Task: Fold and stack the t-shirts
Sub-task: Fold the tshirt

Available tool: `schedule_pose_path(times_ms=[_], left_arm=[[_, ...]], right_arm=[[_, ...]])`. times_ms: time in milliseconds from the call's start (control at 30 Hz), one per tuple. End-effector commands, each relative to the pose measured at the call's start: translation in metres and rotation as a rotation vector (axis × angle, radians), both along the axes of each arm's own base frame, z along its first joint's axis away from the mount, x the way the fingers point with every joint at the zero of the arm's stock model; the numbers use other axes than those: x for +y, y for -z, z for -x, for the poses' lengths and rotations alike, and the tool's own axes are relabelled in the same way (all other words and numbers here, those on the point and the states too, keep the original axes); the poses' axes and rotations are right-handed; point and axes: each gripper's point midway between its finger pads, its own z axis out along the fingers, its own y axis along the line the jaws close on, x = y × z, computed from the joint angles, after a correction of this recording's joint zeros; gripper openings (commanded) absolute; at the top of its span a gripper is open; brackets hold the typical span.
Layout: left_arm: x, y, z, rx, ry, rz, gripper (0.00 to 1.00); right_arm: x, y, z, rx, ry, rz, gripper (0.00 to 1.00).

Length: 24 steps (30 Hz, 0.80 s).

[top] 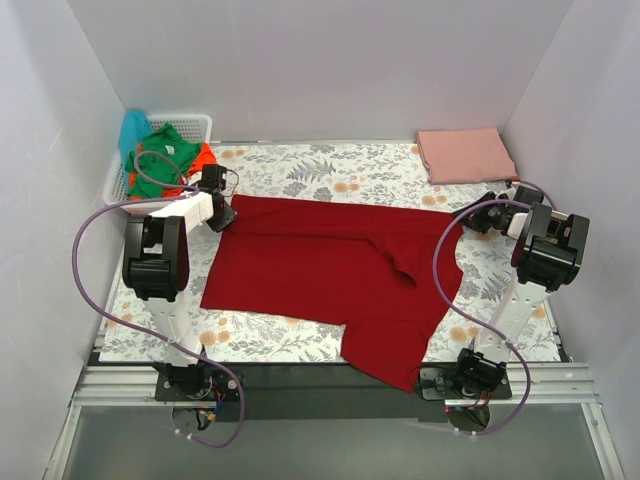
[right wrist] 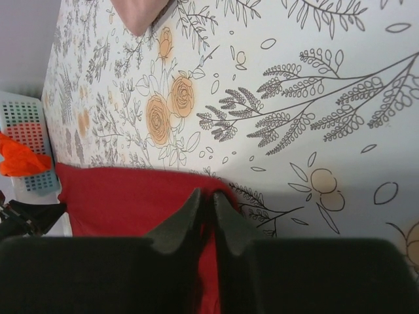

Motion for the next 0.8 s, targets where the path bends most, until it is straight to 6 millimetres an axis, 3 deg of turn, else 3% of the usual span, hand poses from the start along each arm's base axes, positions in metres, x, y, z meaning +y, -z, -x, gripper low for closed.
schedule_pose_path(times_ms=[0, 67, 100, 167, 233, 267, 333, 400, 433, 500, 533, 600, 633, 700, 733, 767], left_arm=[[0.015, -0.004, 0.012, 0.026, -0.038, -0.042, 0.21], [0.014, -0.014, 0.012, 0.008, -0.037, -0.031, 0.28], [0.013, -0.024, 0.012, -0.015, -0.035, -0.025, 0.37], [0.01, -0.032, 0.014, -0.031, -0.026, -0.008, 0.45], [0.007, -0.046, 0.017, -0.052, -0.016, 0.008, 0.56], [0.006, -0.048, 0.02, -0.055, -0.012, 0.014, 0.57], [0.0, -0.063, 0.024, -0.083, 0.006, 0.041, 0.63], [-0.006, -0.068, 0.031, -0.088, 0.031, 0.056, 0.63], [-0.008, -0.078, 0.035, -0.112, 0.043, 0.059, 0.63], [-0.013, -0.081, 0.045, -0.107, 0.074, 0.068, 0.64], [-0.015, -0.085, 0.049, -0.117, 0.086, 0.071, 0.63], [-0.019, -0.095, 0.061, -0.146, 0.106, 0.076, 0.63], [-0.022, -0.097, 0.066, -0.155, 0.116, 0.073, 0.63], [-0.026, -0.096, 0.08, -0.173, 0.135, 0.066, 0.63], [-0.026, -0.093, 0.085, -0.171, 0.145, 0.06, 0.64], [-0.027, -0.091, 0.089, -0.176, 0.156, 0.058, 0.63]], right_arm=[[-0.016, -0.02, -0.004, -0.045, 0.026, 0.095, 0.28], [-0.016, -0.031, -0.001, -0.048, 0.023, 0.139, 0.36], [-0.016, -0.034, 0.001, -0.041, 0.023, 0.154, 0.43], [-0.015, -0.05, 0.002, -0.056, 0.026, 0.206, 0.48], [-0.012, -0.054, 0.012, -0.035, 0.019, 0.252, 0.54], [-0.01, -0.066, 0.014, -0.049, 0.021, 0.296, 0.55], [-0.002, -0.064, 0.029, -0.006, -0.006, 0.339, 0.56], [0.014, -0.076, 0.037, -0.024, -0.047, 0.43, 0.56], [0.037, -0.081, 0.049, -0.022, -0.102, 0.457, 0.56], [0.054, -0.083, 0.06, -0.015, -0.143, 0.548, 0.55], [0.083, -0.084, 0.075, -0.029, -0.232, 0.591, 0.54], [0.106, -0.084, 0.089, -0.035, -0.291, 0.677, 0.5], [0.135, -0.086, 0.103, -0.063, -0.379, 0.706, 0.49], [0.155, -0.085, 0.116, -0.072, -0.445, 0.758, 0.47], [0.179, -0.085, 0.128, -0.107, -0.534, 0.789, 0.46], [0.189, -0.082, 0.137, -0.106, -0.582, 0.806, 0.46]])
